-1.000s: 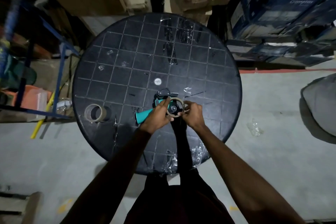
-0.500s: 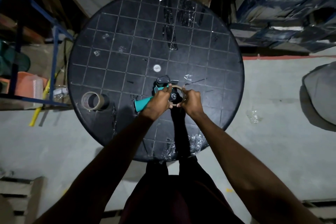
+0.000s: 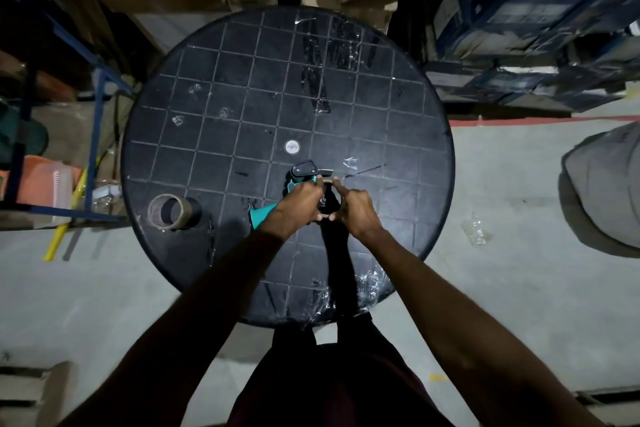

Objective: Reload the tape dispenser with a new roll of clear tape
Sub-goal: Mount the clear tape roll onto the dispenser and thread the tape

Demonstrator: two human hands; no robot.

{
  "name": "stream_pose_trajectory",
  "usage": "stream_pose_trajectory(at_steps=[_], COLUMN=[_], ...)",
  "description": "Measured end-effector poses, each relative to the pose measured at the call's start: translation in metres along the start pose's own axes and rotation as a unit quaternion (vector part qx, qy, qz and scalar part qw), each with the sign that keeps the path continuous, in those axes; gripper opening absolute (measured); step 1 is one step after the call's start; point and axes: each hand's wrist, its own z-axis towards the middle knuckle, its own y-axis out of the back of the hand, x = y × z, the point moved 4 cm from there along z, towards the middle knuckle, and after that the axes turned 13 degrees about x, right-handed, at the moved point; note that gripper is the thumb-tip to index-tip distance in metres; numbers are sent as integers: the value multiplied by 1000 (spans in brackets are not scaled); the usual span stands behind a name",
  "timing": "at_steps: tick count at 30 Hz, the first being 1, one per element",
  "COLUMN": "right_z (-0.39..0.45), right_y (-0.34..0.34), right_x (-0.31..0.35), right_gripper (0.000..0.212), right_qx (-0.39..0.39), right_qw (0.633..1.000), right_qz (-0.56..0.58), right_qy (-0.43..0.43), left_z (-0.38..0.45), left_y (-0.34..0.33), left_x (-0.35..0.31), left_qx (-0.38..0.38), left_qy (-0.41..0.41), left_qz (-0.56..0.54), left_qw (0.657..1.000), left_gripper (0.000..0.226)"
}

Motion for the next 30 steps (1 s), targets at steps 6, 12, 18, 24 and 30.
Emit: stream_pose_trajectory(at_steps=[6,12,18,24,30], right_z=[1,0,-4,3,7], right_y=[9,8,2,-3,-2], right_x=[9,2,1,-5,-10], right_gripper=[69,72,68,38,27], right_qx=[22,-16,-48,-61,-42], right_qw=[999,997,989,987,985], right_qz=[17,76,137,145,154], right_qy=[-18,-29,-33,-45,-70], left_z=[3,-3,-1,5,11], left_y=[1,-2,-12,-14,-18], left_x=[4,0,6,8,8], left_qx=[14,0,-19,-15,4], left_qy=[-6,-6,-17,-13,-3], left_qz=[16,-10,40,77,70], left_qw=[1000,1000,999,997,998], left_gripper=[89,81,100,102,106])
